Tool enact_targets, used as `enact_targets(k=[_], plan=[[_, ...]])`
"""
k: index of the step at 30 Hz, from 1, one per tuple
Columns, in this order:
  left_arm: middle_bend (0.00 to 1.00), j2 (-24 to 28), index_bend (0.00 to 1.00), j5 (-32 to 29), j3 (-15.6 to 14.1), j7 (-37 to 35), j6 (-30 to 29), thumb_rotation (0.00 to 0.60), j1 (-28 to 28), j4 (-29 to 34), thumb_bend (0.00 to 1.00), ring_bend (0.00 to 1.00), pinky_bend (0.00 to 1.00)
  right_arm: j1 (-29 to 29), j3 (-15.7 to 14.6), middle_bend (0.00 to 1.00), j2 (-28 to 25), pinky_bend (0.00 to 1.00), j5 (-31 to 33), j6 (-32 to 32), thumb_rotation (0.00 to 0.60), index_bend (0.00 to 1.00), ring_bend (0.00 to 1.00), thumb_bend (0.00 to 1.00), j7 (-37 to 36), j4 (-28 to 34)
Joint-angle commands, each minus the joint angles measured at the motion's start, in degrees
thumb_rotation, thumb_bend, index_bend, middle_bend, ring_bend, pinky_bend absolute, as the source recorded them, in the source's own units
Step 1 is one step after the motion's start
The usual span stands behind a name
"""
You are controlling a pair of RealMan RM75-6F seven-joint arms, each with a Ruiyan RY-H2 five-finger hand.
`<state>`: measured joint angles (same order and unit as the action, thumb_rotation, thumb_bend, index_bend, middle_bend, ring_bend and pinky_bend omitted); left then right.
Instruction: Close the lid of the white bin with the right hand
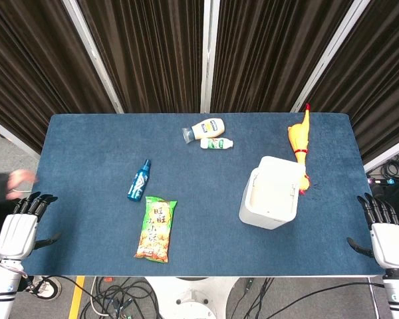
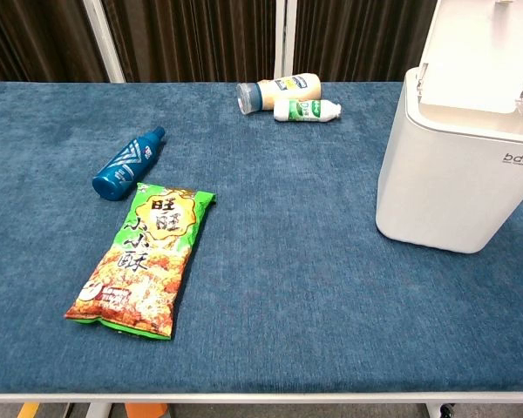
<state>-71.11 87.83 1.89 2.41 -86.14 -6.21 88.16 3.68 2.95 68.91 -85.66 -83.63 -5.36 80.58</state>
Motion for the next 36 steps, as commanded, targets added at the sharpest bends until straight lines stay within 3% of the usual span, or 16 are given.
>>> enact_targets(k=[1, 16, 21, 22, 24, 26, 28, 36], plan=[[0.2, 0.1, 0.23, -0.1, 0.1, -0.2, -0.1, 0.6, 0.1, -0.2, 0.0, 0.11, 0.19, 0.0, 0.0, 0.0, 0.0, 0.0, 0.0, 0.0, 0.6, 0.0, 0.0, 0.08, 0.0, 0.0], [0.2, -0.3, 0.23, 0.0, -0.3, 0.1, 0.9, 0.6, -0.3, -0.5, 0.0, 0.11, 0.19, 0.7, 0.6, 0.0, -0.8, 0.0, -1.4, -1.0, 0.6, 0.0, 0.0, 0.08, -0.3, 1.4], [0.2, -0.8, 0.23, -0.6, -0.6, -0.6, 1.3, 0.6, 0.0, -1.4, 0.0, 0.11, 0.19, 2.6, 1.4, 0.0, -2.8, 0.0, -3.4, -0.6, 0.6, 0.0, 0.0, 0.1, -0.6, 5.4], [0.2, -0.8, 0.23, -0.6, -0.6, -0.8, 1.4, 0.6, 0.0, -1.6, 0.0, 0.11, 0.19, 3.1, 1.6, 0.0, -3.4, 0.0, -4.0, -0.6, 0.6, 0.0, 0.0, 0.14, -0.7, 6.4], [0.2, -1.1, 0.23, -0.6, -0.5, -1.4, 1.5, 0.6, -0.1, -2.1, 0.0, 0.11, 0.19, 4.2, 2.3, 0.0, -4.6, 0.0, -5.3, -0.8, 0.6, 0.0, 0.0, 0.36, -0.7, 8.5], [0.2, -1.5, 0.23, -0.5, -0.5, -1.8, 1.8, 0.6, -0.3, -2.6, 0.0, 0.11, 0.19, 5.2, 2.8, 0.0, -5.6, 0.0, -6.6, -1.0, 0.6, 0.0, 0.0, 0.75, -0.2, 10.4], [0.2, -1.7, 0.23, -0.3, -0.7, -1.9, 2.1, 0.6, -0.5, -2.8, 0.0, 0.11, 0.19, 6.0, 3.4, 0.0, -6.1, 0.0, -7.6, -1.3, 0.6, 0.0, 0.0, 0.97, -0.2, 11.7], [0.2, -1.1, 0.23, -0.3, -0.6, -2.3, 2.2, 0.6, -0.6, -2.8, 0.0, 0.11, 0.19, 11.2, 6.6, 0.0, -7.2, 0.0, -6.2, 2.7, 0.6, 0.0, 0.0, 1.0, -5.8, 14.7]])
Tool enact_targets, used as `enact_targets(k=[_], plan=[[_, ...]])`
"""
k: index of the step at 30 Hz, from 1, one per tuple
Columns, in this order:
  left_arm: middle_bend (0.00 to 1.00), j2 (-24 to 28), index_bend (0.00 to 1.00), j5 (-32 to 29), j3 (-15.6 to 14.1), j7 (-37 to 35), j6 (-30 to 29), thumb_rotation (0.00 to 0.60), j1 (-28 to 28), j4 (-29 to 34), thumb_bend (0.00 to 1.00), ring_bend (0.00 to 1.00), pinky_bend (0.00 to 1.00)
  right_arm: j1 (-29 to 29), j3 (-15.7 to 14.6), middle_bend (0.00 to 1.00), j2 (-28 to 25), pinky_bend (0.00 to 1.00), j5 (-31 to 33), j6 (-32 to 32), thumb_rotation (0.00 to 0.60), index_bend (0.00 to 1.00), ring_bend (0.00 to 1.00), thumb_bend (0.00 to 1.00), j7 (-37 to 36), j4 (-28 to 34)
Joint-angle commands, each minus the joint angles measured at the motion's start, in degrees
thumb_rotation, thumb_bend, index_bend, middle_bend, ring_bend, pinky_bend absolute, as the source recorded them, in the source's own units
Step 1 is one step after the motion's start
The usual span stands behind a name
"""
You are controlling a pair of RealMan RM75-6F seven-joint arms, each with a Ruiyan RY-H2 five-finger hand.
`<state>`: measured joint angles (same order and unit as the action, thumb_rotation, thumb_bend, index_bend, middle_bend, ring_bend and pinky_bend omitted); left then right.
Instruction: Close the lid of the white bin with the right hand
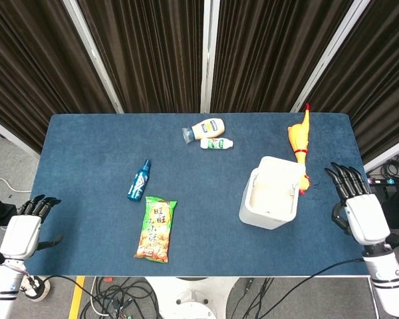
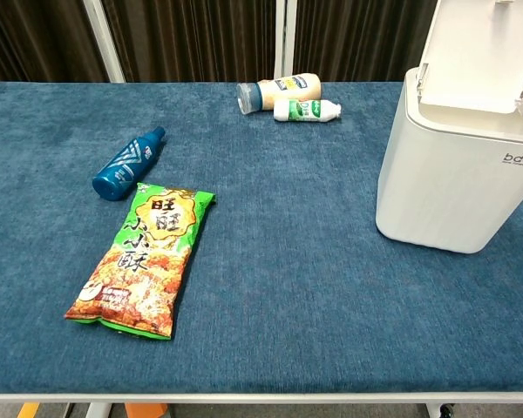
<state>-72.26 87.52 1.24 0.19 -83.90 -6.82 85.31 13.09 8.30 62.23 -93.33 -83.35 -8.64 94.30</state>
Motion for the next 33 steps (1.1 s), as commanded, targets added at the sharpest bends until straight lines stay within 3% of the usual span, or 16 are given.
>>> enact_targets(k=[1, 11, 23, 33], plan=[[0.2, 0.1, 0.23, 0.0, 0.1, -0.1, 0.0, 0.6, 0.0, 0.2, 0.0, 0.11, 0.19, 2.8, 1.8, 0.0, -0.8, 0.0, 2.5, 4.0, 0.6, 0.0, 0.0, 1.0, -4.3, 1.4], [0.2, -0.1, 0.23, -0.4, 0.1, 0.0, 0.6, 0.6, -0.3, 0.0, 0.0, 0.11, 0.19, 10.5, 3.6, 0.0, -1.0, 0.0, 5.3, 14.8, 0.6, 0.0, 0.0, 1.0, -18.5, 1.8], [0.2, -0.2, 0.23, -0.7, -0.1, -1.0, 0.5, 0.6, 0.1, -1.1, 0.0, 0.11, 0.19, 13.0, 1.6, 0.0, -0.1, 0.0, 4.1, 17.4, 0.6, 0.0, 0.0, 1.0, -23.9, 2.7], [0.2, -0.3, 0.23, -0.6, -0.2, -0.6, 0.5, 0.6, 0.1, -1.0, 0.0, 0.11, 0.19, 11.8, -1.2, 0.0, -0.8, 0.0, 0.2, 13.8, 0.6, 0.0, 0.0, 1.0, -24.4, 3.2]])
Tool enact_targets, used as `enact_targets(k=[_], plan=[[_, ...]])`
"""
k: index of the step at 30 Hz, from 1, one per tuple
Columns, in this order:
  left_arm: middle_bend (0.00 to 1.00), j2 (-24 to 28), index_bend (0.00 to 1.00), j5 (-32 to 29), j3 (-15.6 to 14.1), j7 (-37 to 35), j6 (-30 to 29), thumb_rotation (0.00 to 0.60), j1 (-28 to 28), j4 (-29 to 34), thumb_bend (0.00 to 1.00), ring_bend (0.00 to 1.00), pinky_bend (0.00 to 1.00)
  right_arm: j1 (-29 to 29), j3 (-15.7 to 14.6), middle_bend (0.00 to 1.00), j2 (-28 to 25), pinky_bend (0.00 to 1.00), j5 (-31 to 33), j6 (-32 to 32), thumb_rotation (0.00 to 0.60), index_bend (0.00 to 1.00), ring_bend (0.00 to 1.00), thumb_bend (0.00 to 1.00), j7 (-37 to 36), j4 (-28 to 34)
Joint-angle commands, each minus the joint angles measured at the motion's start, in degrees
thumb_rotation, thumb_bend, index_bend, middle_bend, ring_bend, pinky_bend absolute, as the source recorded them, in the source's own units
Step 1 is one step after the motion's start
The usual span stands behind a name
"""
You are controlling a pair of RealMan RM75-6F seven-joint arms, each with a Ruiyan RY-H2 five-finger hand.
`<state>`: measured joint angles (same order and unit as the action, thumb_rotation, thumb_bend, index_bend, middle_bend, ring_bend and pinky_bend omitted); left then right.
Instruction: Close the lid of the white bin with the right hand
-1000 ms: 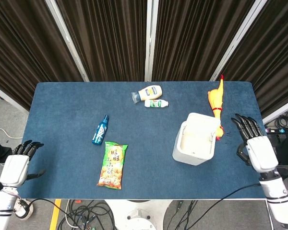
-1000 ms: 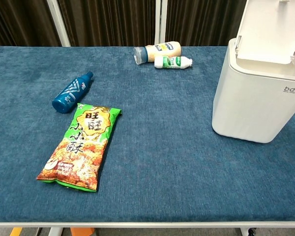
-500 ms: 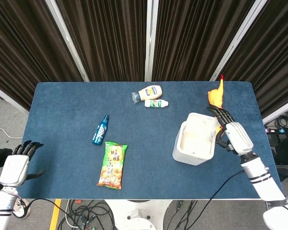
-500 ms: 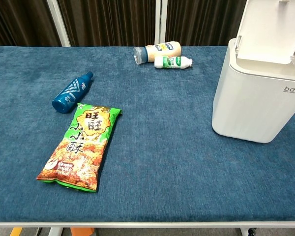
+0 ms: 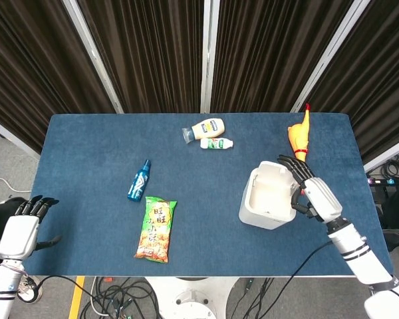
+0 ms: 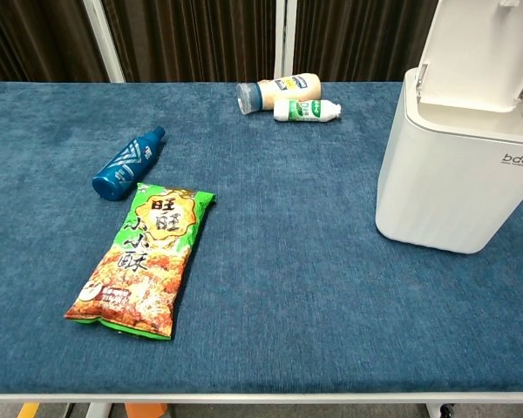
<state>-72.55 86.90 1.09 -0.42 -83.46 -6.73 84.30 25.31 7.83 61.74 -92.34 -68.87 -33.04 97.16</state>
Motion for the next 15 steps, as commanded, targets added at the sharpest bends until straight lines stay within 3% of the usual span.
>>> enact_targets(k=[1, 15], plan=[[0.2, 0.0, 0.23, 0.0, 0.0, 0.1, 0.0, 0.6, 0.0, 0.1, 0.0, 0.11, 0.19, -0.5, -1.1, 0.0, -0.4, 0.0, -1.3, -1.0, 0.6, 0.0, 0.0, 1.0, 0.0, 0.5], [0.2, 0.1, 0.23, 0.2, -0.3, 0.7, 0.0, 0.6, 0.1, 0.6, 0.0, 0.11, 0.19, -2.1, -7.0, 0.0, 0.2, 0.03, -8.0, -3.7, 0.6, 0.0, 0.0, 1.0, 2.0, 1.2]])
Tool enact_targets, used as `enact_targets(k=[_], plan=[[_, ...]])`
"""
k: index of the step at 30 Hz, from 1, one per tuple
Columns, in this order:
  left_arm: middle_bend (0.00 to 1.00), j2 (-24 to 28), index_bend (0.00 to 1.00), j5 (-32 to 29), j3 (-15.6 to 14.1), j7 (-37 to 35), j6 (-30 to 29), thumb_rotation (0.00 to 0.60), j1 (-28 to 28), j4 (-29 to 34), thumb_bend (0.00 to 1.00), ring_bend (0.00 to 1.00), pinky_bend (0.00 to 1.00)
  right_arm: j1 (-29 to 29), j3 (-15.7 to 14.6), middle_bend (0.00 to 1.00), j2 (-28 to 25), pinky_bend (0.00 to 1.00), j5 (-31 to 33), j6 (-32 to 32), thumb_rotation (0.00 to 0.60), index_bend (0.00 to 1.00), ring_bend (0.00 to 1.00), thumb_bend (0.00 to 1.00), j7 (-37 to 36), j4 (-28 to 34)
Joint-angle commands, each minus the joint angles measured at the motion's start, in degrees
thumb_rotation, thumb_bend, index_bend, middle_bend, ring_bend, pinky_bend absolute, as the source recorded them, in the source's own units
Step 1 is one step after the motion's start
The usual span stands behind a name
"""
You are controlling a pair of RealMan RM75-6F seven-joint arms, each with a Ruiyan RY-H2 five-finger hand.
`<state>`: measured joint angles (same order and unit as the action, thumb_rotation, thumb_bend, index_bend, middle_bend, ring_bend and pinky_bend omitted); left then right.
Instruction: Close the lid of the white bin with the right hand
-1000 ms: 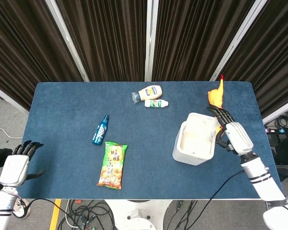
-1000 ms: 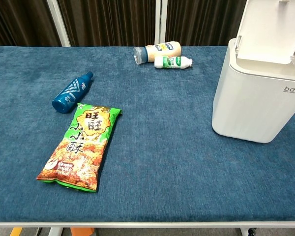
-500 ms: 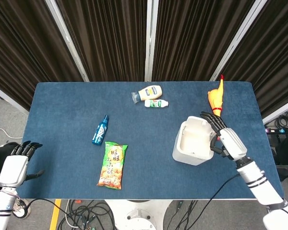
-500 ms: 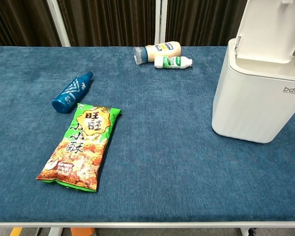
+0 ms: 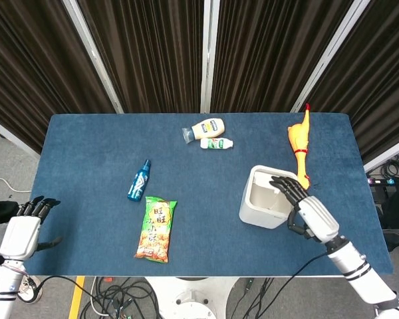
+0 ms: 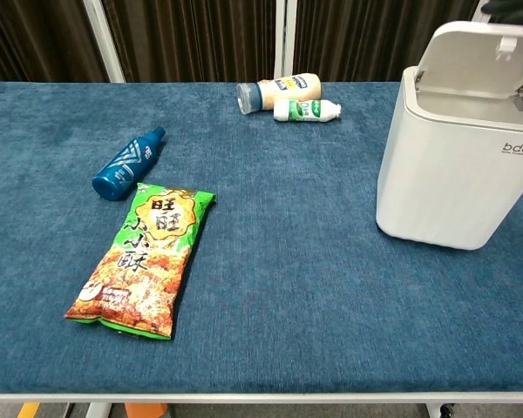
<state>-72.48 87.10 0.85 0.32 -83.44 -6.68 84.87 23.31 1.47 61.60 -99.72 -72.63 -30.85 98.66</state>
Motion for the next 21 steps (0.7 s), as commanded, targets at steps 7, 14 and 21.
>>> enact_targets(k=[7, 14, 21], plan=[[0.2, -0.1, 0.23, 0.0, 0.0, 0.0, 0.0, 0.6, 0.0, 0.0, 0.0, 0.11, 0.19, -0.3, -2.6, 0.0, 1.8, 0.03, -2.2, -1.0, 0.6, 0.0, 0.0, 1.0, -0.7, -1.3], [0.2, 0.0, 0.23, -0.1, -0.1, -0.2, 0.1, 0.6, 0.1, -0.1, 0.0, 0.11, 0.19, -0.6, -4.5, 0.0, 1.8, 0.06, -3.8, -2.0, 0.6, 0.0, 0.0, 1.0, -1.5, -0.5], [0.2, -0.1, 0.23, -0.1, -0.1, -0.5, 0.0, 0.6, 0.2, -0.3, 0.0, 0.11, 0.19, -0.7, -5.8, 0.0, 1.9, 0.1, -4.5, -2.5, 0.6, 0.0, 0.0, 1.0, -2.1, -0.3]])
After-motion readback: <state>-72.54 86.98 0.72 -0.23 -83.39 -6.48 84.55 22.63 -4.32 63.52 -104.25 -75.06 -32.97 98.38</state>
